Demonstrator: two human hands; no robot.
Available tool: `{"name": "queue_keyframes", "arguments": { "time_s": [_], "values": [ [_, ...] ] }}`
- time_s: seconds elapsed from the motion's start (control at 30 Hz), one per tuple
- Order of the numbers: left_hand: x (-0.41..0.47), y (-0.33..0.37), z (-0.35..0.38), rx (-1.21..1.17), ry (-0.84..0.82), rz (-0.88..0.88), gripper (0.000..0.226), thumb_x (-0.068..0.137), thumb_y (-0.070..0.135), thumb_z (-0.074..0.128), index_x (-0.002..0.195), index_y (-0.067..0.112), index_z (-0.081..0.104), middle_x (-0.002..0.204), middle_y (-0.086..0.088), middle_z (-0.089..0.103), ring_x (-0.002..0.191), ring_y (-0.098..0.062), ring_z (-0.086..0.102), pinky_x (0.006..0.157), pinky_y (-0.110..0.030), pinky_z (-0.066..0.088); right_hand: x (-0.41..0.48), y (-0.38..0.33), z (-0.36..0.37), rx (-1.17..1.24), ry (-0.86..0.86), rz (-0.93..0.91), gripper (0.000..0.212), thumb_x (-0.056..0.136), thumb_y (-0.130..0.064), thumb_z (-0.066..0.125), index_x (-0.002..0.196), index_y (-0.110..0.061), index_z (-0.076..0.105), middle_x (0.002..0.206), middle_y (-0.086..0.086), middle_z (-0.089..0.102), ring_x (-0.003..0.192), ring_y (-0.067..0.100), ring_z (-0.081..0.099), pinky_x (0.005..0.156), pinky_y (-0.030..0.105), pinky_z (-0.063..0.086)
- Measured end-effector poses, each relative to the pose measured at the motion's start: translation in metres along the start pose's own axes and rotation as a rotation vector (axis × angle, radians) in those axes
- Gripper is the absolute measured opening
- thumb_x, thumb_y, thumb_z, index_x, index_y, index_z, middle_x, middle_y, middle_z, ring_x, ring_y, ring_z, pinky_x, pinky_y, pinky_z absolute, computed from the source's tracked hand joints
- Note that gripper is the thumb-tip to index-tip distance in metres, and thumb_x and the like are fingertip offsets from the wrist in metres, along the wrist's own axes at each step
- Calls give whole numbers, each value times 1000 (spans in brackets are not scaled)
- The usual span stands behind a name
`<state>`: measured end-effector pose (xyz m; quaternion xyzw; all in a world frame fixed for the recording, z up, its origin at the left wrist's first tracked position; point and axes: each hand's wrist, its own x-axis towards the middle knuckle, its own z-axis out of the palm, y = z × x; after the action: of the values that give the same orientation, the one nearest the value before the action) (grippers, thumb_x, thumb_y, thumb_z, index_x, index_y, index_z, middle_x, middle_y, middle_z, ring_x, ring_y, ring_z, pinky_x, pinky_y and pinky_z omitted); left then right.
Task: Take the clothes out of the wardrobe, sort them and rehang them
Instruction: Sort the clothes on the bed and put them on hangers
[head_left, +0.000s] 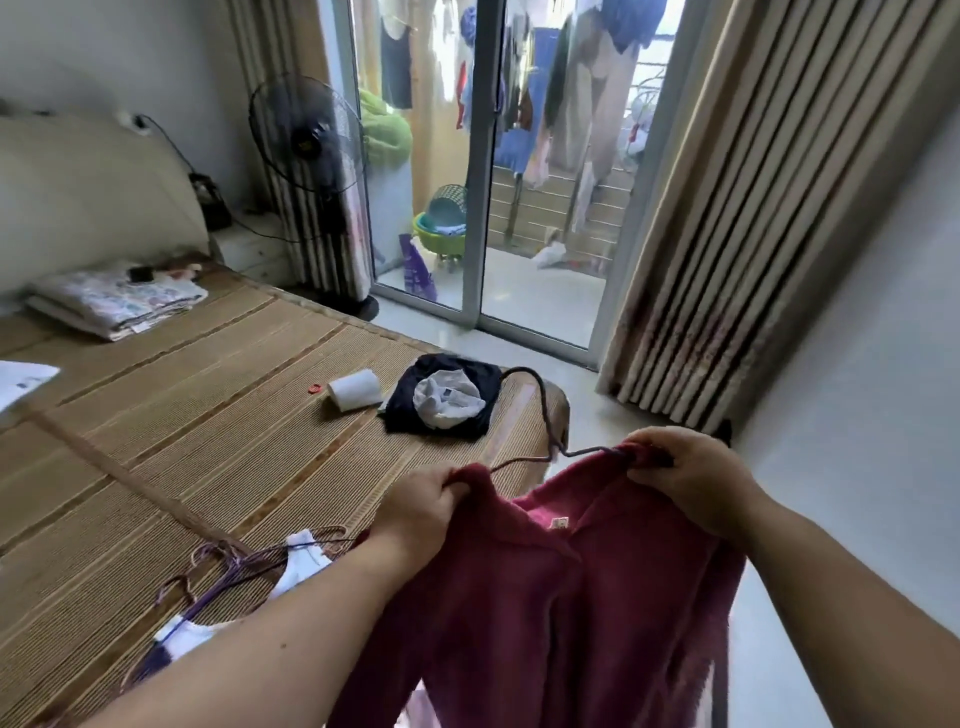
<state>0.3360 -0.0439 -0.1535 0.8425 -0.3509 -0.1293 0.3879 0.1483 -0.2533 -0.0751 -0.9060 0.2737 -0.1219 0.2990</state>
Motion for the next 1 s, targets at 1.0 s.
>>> {"name": "queue_keyframes", "arguments": {
  "time_s": [1.0],
  "values": [
    [296,-279,-17,34,208,-881,25,86,18,60,109,29,65,110,2,68,106,-20,59,89,-30,45,549,-14,345,-358,-660,-445,18,83,-20,64,100,-24,62,82,-6,58,80,17,53,62,28,33]
  ]
}}
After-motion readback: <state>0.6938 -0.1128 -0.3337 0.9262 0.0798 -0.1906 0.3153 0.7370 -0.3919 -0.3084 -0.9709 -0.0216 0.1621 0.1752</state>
